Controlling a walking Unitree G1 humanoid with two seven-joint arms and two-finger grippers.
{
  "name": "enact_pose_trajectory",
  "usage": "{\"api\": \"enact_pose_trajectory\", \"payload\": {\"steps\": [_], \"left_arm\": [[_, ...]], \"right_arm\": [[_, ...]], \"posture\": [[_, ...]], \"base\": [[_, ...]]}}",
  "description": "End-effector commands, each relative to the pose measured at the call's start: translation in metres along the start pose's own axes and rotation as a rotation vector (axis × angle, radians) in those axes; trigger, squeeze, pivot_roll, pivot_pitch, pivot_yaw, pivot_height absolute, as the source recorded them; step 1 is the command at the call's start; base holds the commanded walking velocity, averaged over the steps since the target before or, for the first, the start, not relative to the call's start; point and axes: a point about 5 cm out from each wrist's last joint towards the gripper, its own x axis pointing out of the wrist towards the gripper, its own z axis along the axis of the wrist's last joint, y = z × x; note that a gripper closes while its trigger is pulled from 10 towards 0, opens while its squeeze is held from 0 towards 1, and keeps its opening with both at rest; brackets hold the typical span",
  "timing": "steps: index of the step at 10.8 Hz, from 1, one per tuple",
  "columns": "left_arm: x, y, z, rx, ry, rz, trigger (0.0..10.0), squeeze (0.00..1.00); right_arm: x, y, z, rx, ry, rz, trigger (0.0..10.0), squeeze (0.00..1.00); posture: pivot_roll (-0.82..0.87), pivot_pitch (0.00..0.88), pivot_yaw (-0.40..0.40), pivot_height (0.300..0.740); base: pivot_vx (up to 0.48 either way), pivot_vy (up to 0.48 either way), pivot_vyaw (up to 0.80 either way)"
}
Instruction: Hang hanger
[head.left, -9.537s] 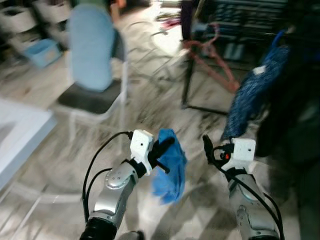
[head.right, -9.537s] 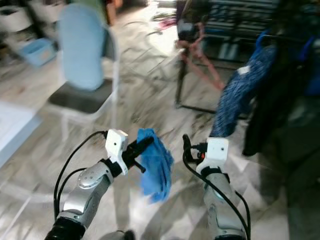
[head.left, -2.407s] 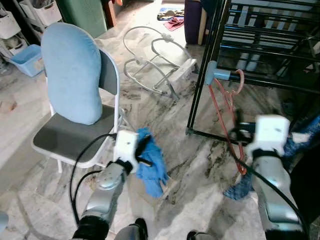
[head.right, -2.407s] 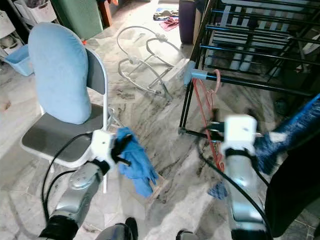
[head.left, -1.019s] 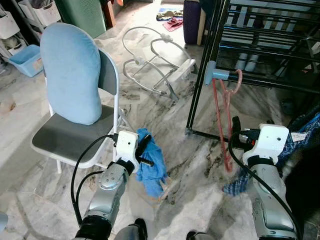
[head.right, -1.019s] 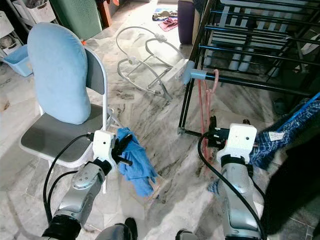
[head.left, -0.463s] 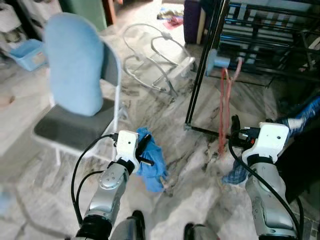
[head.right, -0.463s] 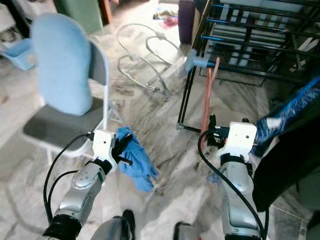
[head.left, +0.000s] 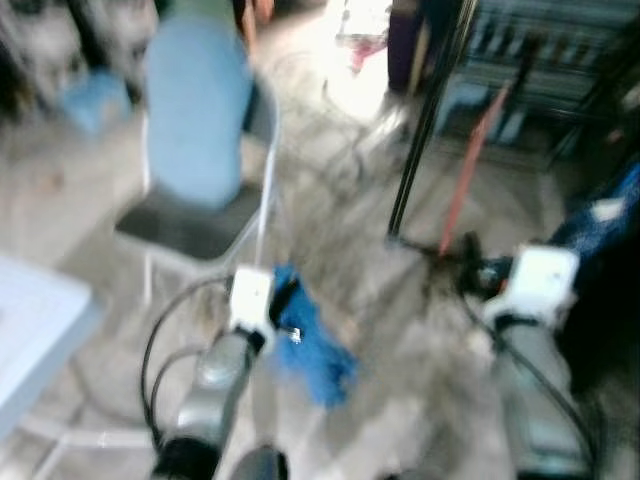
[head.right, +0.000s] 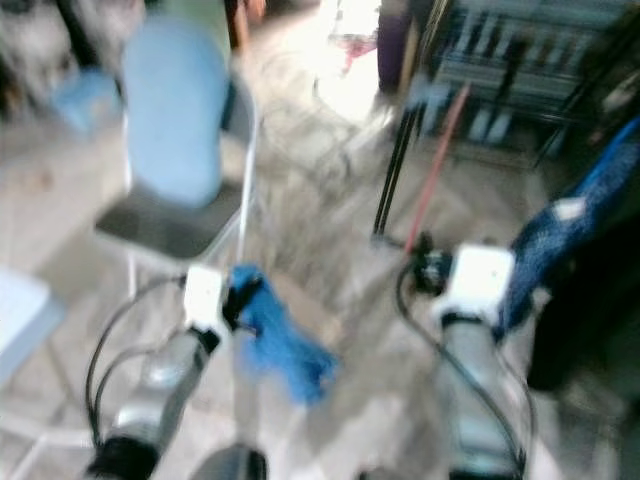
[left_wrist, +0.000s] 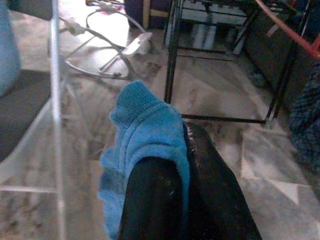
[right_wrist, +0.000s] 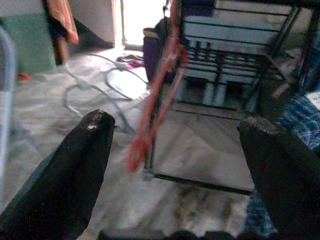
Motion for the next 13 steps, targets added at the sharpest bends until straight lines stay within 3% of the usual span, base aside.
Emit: {"api": "enact_pose_trajectory", "payload": {"steps": [1,4,6,7,8,9,10,13], "left_arm": [[0.002,-0.002,0.005,0.011,-0.020,-0.010,10.0,0.00],[0.000,-0.002,-0.001,0.022,-0.007,-0.020,10.0,0.00],[-0.007,0.008,-0.023,0.002,0.080,0.009,10.0,0.00],[-0.015,0.016,-0.041,-0.053,0.158,0.049,10.0,0.00],[-0.021,0.022,-0.054,-0.045,0.211,0.068,10.0,0.00],[-0.037,0.033,-0.078,-0.091,0.326,0.135,10.0,0.00],[-0.053,0.041,-0.096,-0.079,0.424,0.190,10.0,0.00],[-0.081,0.047,-0.125,-0.170,0.599,0.311,10.0,0.00]], "right_arm": [[0.000,-0.006,0.001,-0.008,-0.002,-0.010,10.0,0.04],[0.000,-0.005,-0.006,-0.001,0.021,-0.008,10.0,0.04],[-0.004,-0.006,-0.032,0.025,0.120,-0.001,10.0,0.00],[-0.009,-0.006,-0.051,0.048,0.185,0.009,10.0,0.00],[-0.013,-0.005,-0.066,0.049,0.240,0.022,10.0,0.00],[-0.020,0.001,-0.088,0.018,0.319,0.079,10.0,0.00],[-0.025,0.006,-0.102,0.033,0.373,0.112,10.0,0.00],[-0.047,0.014,-0.150,0.106,0.640,0.134,10.0,0.00]], "posture": [[-0.07,0.166,0.026,0.740],[-0.06,0.162,0.026,0.740],[-0.06,0.152,0.022,0.740],[-0.06,0.144,0.021,0.740],[-0.06,0.142,0.021,0.740],[-0.05,0.129,0.020,0.740],[-0.06,0.122,0.018,0.740],[-0.06,0.112,0.017,0.740]], "base": [[0.000,0.000,0.00],[0.000,0.000,0.00],[0.000,0.000,0.00],[0.000,0.000,0.00],[0.000,0.000,0.00],[0.000,0.000,0.00],[0.000,0.000,0.00],[0.000,0.000,0.00]]}}
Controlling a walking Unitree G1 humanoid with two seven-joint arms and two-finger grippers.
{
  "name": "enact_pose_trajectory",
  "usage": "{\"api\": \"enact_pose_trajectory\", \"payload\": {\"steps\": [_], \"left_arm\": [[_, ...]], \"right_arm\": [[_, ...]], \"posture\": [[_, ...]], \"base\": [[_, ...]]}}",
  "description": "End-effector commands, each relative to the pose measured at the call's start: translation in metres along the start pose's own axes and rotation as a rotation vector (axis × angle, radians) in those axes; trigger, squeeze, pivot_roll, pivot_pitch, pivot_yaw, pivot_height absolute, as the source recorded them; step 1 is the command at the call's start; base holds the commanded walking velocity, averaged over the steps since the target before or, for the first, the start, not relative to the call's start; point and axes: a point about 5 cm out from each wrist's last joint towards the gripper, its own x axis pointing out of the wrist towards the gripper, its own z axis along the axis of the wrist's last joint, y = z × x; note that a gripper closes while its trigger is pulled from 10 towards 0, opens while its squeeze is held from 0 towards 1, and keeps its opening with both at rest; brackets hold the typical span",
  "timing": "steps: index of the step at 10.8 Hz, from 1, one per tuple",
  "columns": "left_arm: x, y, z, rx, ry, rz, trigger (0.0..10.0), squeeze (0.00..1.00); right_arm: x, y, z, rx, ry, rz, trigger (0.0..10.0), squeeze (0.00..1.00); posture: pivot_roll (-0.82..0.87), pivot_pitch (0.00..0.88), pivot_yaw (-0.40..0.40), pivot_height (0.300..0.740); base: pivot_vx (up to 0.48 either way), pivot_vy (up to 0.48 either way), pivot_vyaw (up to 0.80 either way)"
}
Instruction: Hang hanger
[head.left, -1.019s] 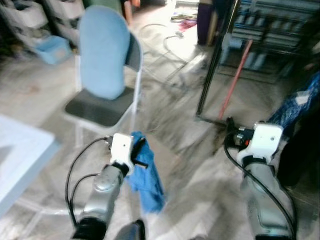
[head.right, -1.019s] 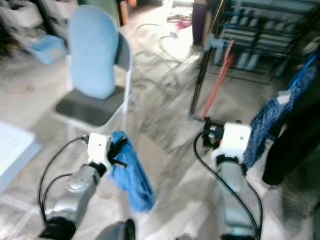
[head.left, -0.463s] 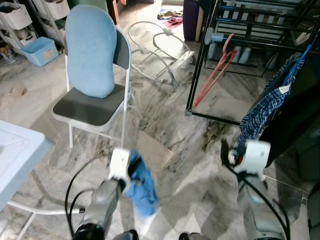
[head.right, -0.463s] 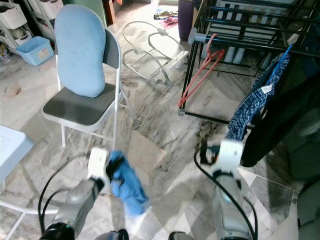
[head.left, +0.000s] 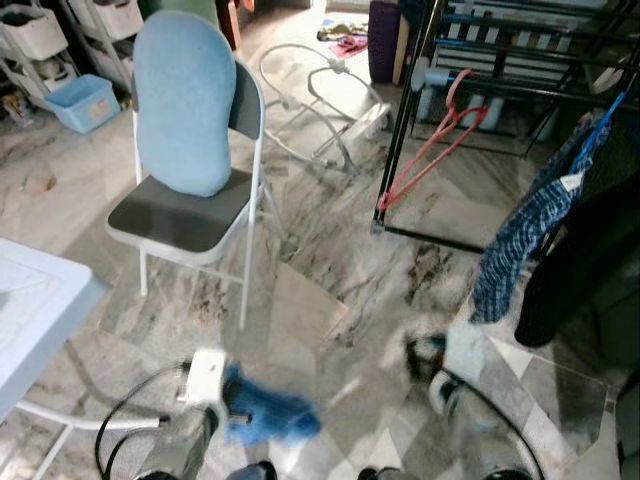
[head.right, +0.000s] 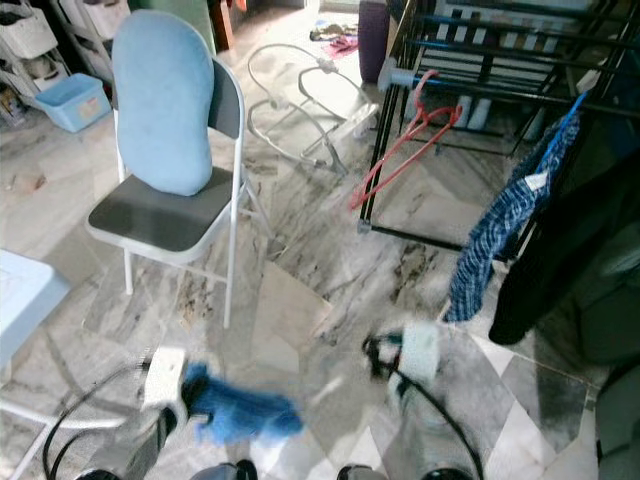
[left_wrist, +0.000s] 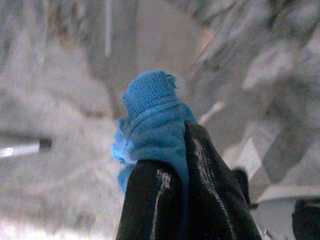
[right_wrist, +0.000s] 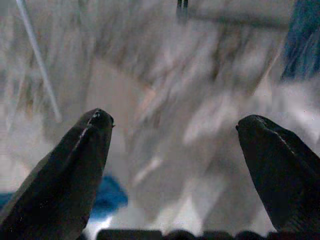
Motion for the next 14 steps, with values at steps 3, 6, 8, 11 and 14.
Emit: {"api": "enact_pose_trajectory", "payload": {"steps": [3,6,8,11,14], "left_arm": [[-0.008,0.009,-0.031,-0.009,0.168,0.063,10.0,0.00],[-0.015,0.021,-0.044,-0.092,0.232,0.110,10.0,0.00],[-0.021,0.033,-0.051,-0.075,0.260,0.130,10.0,0.00],[-0.018,0.033,-0.045,-0.074,0.256,0.137,10.0,0.00],[-0.012,0.018,-0.040,-0.079,0.245,0.105,10.0,0.00]], "right_arm": [[-0.003,0.011,-0.033,-0.051,0.178,0.057,10.0,0.00],[-0.004,0.010,-0.038,-0.065,0.212,0.058,10.0,0.00],[-0.004,0.011,-0.041,-0.062,0.232,0.053,10.0,0.00],[-0.008,0.002,-0.049,0.009,0.273,-0.003,10.0,0.00],[-0.012,-0.004,-0.055,0.051,0.296,-0.042,10.0,0.00]], "posture": [[-0.02,0.100,0.013,0.740],[-0.01,0.103,0.015,0.740],[-0.01,0.106,0.019,0.740],[-0.01,0.110,0.020,0.740],[-0.02,0.112,0.038,0.740]], "base": [[0.000,0.000,0.00],[0.000,0.000,0.00],[0.000,0.000,0.00],[0.000,0.000,0.00],[0.000,0.000,0.00]]}}
